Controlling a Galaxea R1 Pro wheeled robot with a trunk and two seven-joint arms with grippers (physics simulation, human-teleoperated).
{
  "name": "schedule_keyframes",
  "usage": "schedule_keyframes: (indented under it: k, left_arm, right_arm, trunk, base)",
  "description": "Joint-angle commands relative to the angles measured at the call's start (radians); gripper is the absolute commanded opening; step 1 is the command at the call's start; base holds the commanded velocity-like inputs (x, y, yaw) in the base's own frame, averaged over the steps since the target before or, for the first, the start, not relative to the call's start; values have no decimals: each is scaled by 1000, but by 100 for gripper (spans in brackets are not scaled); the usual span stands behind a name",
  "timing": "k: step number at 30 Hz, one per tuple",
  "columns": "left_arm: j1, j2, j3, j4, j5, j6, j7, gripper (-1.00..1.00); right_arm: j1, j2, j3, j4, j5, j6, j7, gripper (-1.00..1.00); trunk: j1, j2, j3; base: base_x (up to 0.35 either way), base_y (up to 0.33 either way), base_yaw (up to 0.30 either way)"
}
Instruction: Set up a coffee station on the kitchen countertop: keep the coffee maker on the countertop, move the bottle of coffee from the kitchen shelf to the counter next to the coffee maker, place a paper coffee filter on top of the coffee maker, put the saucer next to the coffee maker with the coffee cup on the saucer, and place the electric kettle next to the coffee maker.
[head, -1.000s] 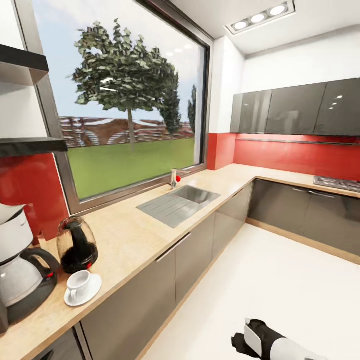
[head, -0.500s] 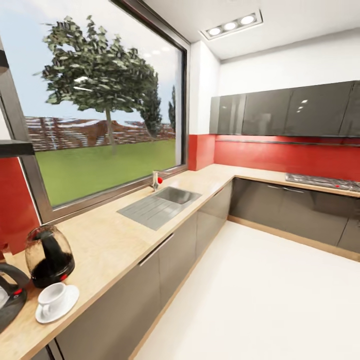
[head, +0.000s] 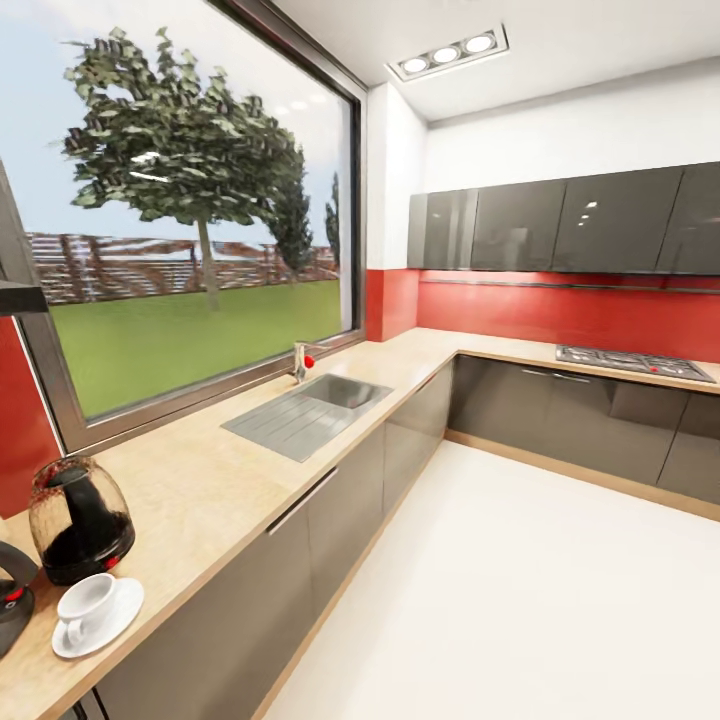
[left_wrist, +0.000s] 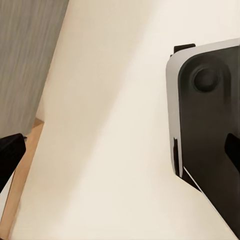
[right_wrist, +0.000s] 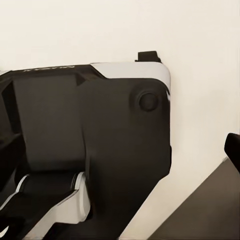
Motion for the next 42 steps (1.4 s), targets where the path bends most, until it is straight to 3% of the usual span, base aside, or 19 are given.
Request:
schedule_keyframes:
  k: [1, 18, 24, 32, 42]
  left_arm:
    - [0, 0, 6, -1, -8, 0, -1, 100]
    - [0, 1, 7, 4, -7, 2, -1, 100]
    - [0, 1, 7, 5, -7, 2, -1, 100]
    - [0, 2, 7, 5, -5, 3, -1, 100]
    - [0, 1, 9, 6, -5, 7, -1, 100]
  right_arm:
    - [1, 1, -8, -2, 6, 10, -3, 100]
    - [2, -1, -8, -2, 7, 11, -8, 100]
    - [2, -2, -9, -4, 6, -30, -13, 100]
    - [2, -11, -10, -5, 5, -163, -14, 100]
    - [2, -8, -10, -6, 3, -405, -13, 100]
  trunk:
    - [0, 0, 0]
    - [0, 0, 0]
    - [0, 0, 0]
    - [0, 0, 0]
    - [0, 0, 0]
  base:
    - [0, 0, -2]
    - [0, 0, 0]
    - [0, 0, 0]
    - [0, 0, 0]
    - [0, 0, 0]
